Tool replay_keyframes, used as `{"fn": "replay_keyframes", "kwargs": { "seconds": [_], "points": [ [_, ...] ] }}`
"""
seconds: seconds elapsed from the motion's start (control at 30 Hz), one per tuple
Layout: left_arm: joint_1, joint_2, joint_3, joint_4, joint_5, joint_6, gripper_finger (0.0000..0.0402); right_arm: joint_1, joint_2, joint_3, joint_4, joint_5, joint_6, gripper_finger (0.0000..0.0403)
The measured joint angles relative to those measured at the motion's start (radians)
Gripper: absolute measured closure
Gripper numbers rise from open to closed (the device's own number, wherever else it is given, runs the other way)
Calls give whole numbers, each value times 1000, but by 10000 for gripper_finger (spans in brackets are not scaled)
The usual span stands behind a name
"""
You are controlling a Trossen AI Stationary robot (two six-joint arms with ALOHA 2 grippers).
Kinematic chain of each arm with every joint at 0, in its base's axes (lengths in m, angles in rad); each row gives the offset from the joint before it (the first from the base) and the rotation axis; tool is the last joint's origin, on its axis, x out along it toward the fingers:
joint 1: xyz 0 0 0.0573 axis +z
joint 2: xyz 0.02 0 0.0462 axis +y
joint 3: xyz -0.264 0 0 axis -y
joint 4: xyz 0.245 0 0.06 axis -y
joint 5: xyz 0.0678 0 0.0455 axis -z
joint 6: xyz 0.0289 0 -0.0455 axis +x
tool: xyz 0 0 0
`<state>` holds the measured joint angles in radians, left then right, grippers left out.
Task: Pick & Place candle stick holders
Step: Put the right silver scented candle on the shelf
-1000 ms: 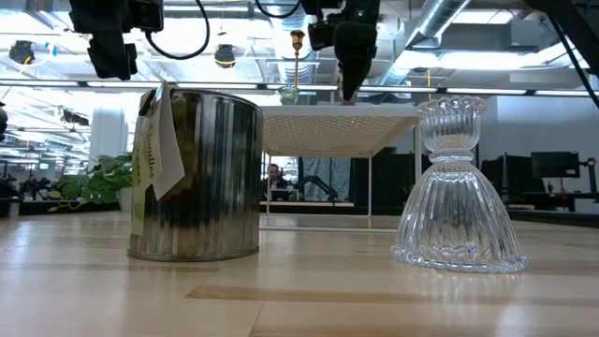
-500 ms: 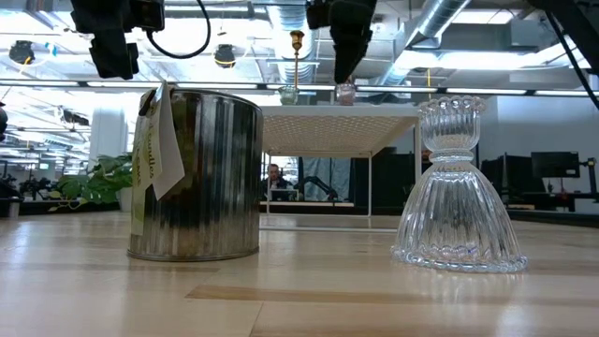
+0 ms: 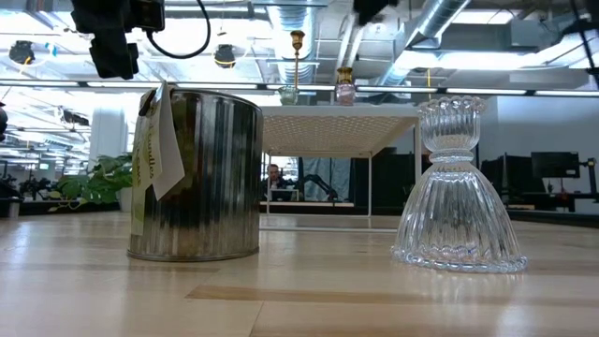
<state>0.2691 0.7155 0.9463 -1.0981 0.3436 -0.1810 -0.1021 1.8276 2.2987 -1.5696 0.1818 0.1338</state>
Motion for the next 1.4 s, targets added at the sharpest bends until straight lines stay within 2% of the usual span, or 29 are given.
{"fn": "replay_keyframes", "kwargs": {
  "seconds": [0.1, 0.27, 0.37, 0.47, 0.6, 0.9, 1.27, 1.4],
  "points": [
    [0, 0, 0, 0, -3, 0, 229, 79, -70, -49, 4, 19, 121, 198],
    [0, 0, 0, 7, -3, -11, 229, 210, -183, -245, 1, 13, 384, 198],
    [0, 0, 0, 8, -3, -11, 229, 289, -244, -392, -1, -71, 559, 195],
    [0, 0, 0, 10, -3, -11, 229, 367, -285, -561, -5, -211, 716, 182],
    [0, 0, 0, 23, -22, -10, 229, 473, -316, -748, -4, -329, 854, 156],
    [0, 0, 0, 36, -46, -3, 229, 636, -318, -967, 242, -341, 969, 145],
    [0, 0, 0, 52, -49, -3, 229, 683, -318, -1147, 431, -323, 986, 155],
    [0, 0, 0, 56, -52, -10, 229, 684, -321, -1165, 401, -268, 1014, 158]
  ]
}}
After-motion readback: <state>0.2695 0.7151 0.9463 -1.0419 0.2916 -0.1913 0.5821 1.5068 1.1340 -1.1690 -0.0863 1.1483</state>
